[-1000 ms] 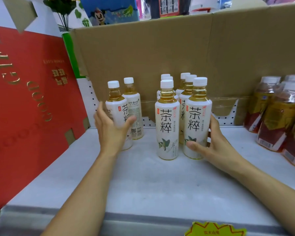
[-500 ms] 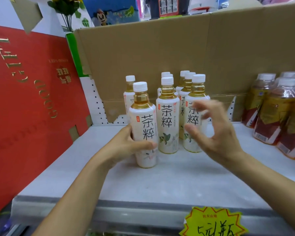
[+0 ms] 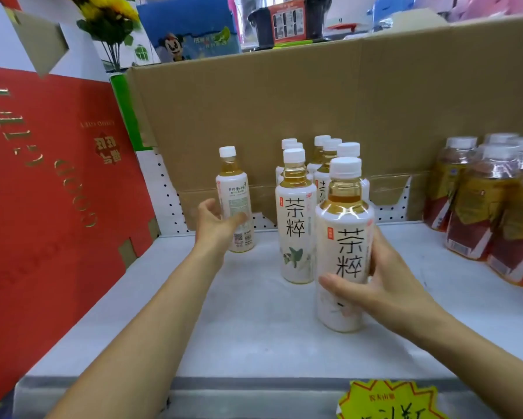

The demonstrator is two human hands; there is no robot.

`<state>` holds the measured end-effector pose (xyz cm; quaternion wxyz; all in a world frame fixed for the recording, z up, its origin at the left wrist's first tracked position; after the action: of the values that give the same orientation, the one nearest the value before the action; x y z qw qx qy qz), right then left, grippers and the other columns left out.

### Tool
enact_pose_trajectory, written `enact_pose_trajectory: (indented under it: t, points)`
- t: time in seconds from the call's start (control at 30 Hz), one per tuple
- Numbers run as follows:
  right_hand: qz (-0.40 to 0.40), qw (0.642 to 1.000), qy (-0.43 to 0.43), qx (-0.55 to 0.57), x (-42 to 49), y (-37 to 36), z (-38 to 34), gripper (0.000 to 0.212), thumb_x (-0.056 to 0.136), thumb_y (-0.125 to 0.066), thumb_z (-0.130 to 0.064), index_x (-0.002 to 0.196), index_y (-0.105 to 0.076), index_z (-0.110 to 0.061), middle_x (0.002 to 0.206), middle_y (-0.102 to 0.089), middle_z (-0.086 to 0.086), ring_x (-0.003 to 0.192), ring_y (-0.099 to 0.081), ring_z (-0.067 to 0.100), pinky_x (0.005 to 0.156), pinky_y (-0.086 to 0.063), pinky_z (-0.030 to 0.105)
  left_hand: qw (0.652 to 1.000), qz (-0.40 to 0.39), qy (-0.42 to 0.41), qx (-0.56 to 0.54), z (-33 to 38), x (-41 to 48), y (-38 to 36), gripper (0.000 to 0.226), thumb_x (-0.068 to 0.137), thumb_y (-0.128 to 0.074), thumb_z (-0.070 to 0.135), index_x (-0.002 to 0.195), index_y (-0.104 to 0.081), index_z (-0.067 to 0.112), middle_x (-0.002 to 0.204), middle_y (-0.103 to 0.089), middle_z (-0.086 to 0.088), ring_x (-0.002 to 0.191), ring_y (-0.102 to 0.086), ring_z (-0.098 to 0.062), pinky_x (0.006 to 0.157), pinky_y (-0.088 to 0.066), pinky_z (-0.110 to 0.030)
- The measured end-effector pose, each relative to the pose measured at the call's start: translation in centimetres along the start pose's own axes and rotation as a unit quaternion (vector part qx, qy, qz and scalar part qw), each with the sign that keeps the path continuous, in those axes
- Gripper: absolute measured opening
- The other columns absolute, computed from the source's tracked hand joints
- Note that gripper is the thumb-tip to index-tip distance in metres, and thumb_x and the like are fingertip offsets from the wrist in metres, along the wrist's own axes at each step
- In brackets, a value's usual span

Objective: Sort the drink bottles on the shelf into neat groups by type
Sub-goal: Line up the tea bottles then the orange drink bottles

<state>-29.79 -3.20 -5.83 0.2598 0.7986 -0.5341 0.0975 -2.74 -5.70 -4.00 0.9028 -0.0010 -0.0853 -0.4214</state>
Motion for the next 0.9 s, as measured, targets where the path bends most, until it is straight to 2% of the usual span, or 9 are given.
enact_pose_trajectory:
  t: [0.13, 0.23, 0.4, 0.47, 0.57, 0.63, 0.73, 0.8, 0.9]
  points:
    - [0.047, 0.999, -0.02, -0.004, -0.1, 3.6, 1.2, 0.059, 0.072, -0.082, -0.014, 0.113, -0.049, -0.04, 0.102, -0.068, -0.022, 0.093, -0.065, -0.009, 0.065, -0.053, 0.01, 0.997, -0.07, 0.023, 0.036, -1.6, 2.9, -1.9, 0.086, 0.081, -0.076, 0.004, 0.15, -0.026, 0.019, 0.142, -0.049, -0.007, 0.134, -0.044, -0.031, 0.111, -0.033, -0.058]
    - [0.066, 0.997, -0.036, -0.001, -0.1, 5.2, 2.0, 0.06, 0.068, -0.081, -0.022, 0.116, -0.049, -0.039, 0.103, -0.069, -0.019, 0.094, -0.066, -0.006, 0.064, -0.053, 0.012, 0.993, -0.086, 0.037, 0.067, -3.2, 4.0, -0.9, 0.108, 0.072, -0.086, 0.019, 0.153, -0.016, 0.032, 0.146, -0.045, -0.006, 0.14, -0.038, -0.033, 0.114, -0.028, -0.063]
    - [0.098, 0.994, -0.042, -0.004, 0.1, 5.2, 3.1, 0.061, 0.069, -0.08, -0.022, 0.122, -0.052, -0.029, 0.103, -0.072, -0.014, 0.092, -0.069, 0.0, 0.064, -0.056, 0.017, 0.986, -0.107, 0.037, 0.119, -3.5, 3.8, 0.2, 0.128, 0.05, -0.093, 0.041, 0.154, -0.019, 0.031, 0.143, -0.044, -0.007, 0.132, -0.043, -0.029, 0.113, -0.034, -0.056]
    - [0.104, 0.994, -0.04, -0.005, 0.1, 5.1, 3.4, 0.056, 0.074, -0.08, -0.012, 0.121, -0.052, -0.026, 0.099, -0.072, -0.018, 0.089, -0.069, -0.001, 0.063, -0.055, 0.014, 0.986, -0.151, 0.023, 0.068, -3.2, 3.4, -0.6, 0.119, 0.057, -0.092, 0.025, 0.154, -0.022, 0.03, 0.143, -0.046, 0.0, 0.131, -0.045, -0.024, 0.113, -0.034, -0.05]
    - [0.102, 0.994, -0.039, -0.027, -0.1, 5.2, 3.8, 0.056, 0.074, -0.08, -0.007, 0.12, -0.052, -0.022, 0.096, -0.072, -0.016, 0.088, -0.067, -0.005, 0.063, -0.053, 0.011, 0.979, -0.195, 0.001, 0.055, -3.0, 2.9, -1.8, 0.093, 0.074, -0.079, -0.003, 0.149, -0.031, 0.025, 0.129, -0.056, 0.002, 0.123, -0.052, -0.023, 0.1, -0.041, -0.04]
    - [0.098, 0.993, -0.041, -0.042, -0.2, 5.2, 3.9, 0.059, 0.073, -0.082, -0.008, 0.122, -0.051, -0.02, 0.1, -0.069, -0.012, 0.087, -0.066, -0.007, 0.062, -0.053, 0.012, 0.978, -0.198, 0.001, 0.072, -3.0, 2.6, -1.7, 0.087, 0.076, -0.079, 0.002, 0.145, -0.034, 0.03, 0.123, -0.059, 0.0, 0.111, -0.057, -0.019, 0.089, -0.045, -0.032]
    - [0.099, 0.993, -0.038, -0.048, -0.2, 5.2, 4.0, 0.06, 0.073, -0.082, -0.005, 0.123, -0.05, -0.017, 0.105, -0.066, -0.011, 0.084, -0.065, -0.008, 0.061, -0.052, 0.012, 0.96, -0.238, 0.014, 0.146, -3.8, 1.5, -0.7, 0.072, 0.072, -0.086, 0.029, 0.133, -0.048, 0.036, 0.104, -0.055, -0.004, 0.093, -0.056, -0.015, 0.078, -0.042, -0.028]
    - [0.097, 0.994, -0.033, -0.047, -0.1, 5.1, 4.1, 0.06, 0.074, -0.082, -0.007, 0.123, -0.049, -0.017, 0.107, -0.066, -0.011, 0.088, -0.065, -0.007, 0.064, -0.053, 0.012, 0.946, -0.266, 0.018, 0.187, -4.3, 0.6, -0.4, 0.08, 0.058, -0.085, 0.046, 0.129, -0.051, 0.039, 0.109, -0.053, -0.001, 0.096, -0.053, -0.014, 0.082, -0.039, -0.029]
    - [0.093, 0.994, -0.033, -0.044, 0.1, 5.0, 4.5, 0.061, 0.073, -0.082, -0.01, 0.124, -0.049, -0.017, 0.109, -0.067, -0.009, 0.091, -0.066, -0.003, 0.064, -0.055, 0.017, 0.948, -0.283, 0.015, 0.146, -4.1, -0.1, -1.4, 0.111, 0.048, -0.096, 0.043, 0.142, -0.039, 0.035, 0.132, -0.055, 0.008, 0.121, -0.052, -0.015, 0.105, -0.042, -0.037]
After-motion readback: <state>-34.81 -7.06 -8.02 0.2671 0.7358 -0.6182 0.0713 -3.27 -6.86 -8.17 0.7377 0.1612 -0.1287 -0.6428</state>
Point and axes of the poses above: each hand's wrist, its own x-axis towards the middle knuckle, its own y-axis out of the back of the hand, z = x × y, the point moved 5 cm from there along x, towards the middle knuckle
